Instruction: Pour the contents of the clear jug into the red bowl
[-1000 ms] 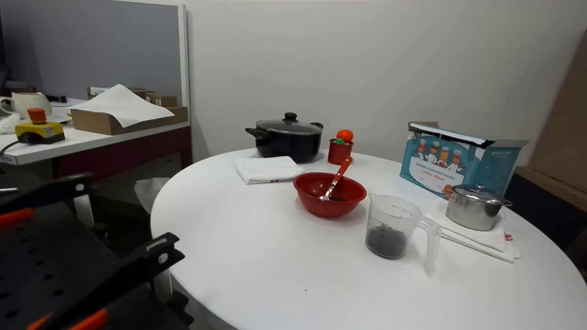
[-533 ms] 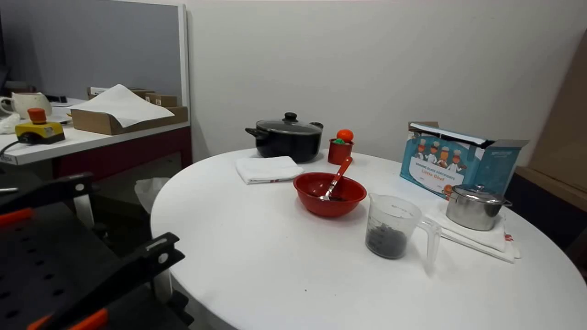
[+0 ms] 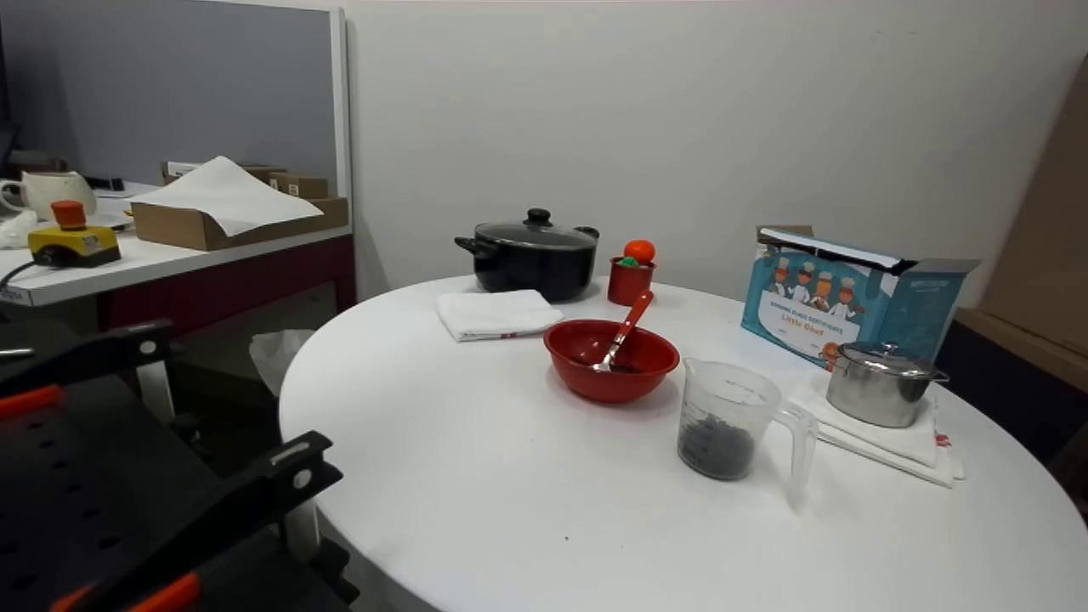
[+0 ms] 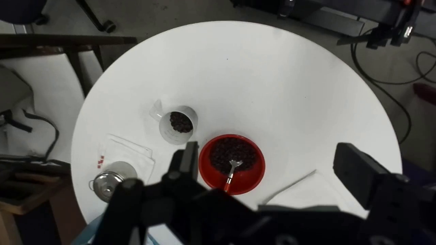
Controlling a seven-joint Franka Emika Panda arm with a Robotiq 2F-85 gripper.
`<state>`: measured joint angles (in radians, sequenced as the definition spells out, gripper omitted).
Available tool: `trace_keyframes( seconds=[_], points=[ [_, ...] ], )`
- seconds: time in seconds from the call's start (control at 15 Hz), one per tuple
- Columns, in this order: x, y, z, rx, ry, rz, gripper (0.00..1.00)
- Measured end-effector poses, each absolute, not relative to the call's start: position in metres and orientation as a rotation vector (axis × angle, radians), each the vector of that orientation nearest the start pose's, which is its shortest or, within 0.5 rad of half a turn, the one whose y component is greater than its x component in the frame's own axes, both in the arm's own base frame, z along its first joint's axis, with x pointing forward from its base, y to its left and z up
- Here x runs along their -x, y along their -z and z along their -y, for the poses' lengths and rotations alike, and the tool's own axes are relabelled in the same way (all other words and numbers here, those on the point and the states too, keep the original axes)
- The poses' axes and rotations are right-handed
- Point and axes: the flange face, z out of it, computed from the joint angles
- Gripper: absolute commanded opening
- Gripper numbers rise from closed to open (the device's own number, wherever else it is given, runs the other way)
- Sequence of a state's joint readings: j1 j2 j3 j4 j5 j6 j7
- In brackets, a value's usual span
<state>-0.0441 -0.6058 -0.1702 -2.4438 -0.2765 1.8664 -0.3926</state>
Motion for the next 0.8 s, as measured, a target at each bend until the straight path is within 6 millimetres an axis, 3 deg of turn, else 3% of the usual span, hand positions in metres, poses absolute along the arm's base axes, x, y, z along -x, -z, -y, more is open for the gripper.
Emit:
trace_keyframes(
  seconds=[0.47,0.8],
  points=[
    [-0.402,-0.446,0.159,3.125,-0.344,0.986,1.00],
    [-0.453,-0.423,0.192,3.001,-0.551,1.348,1.00]
  ],
)
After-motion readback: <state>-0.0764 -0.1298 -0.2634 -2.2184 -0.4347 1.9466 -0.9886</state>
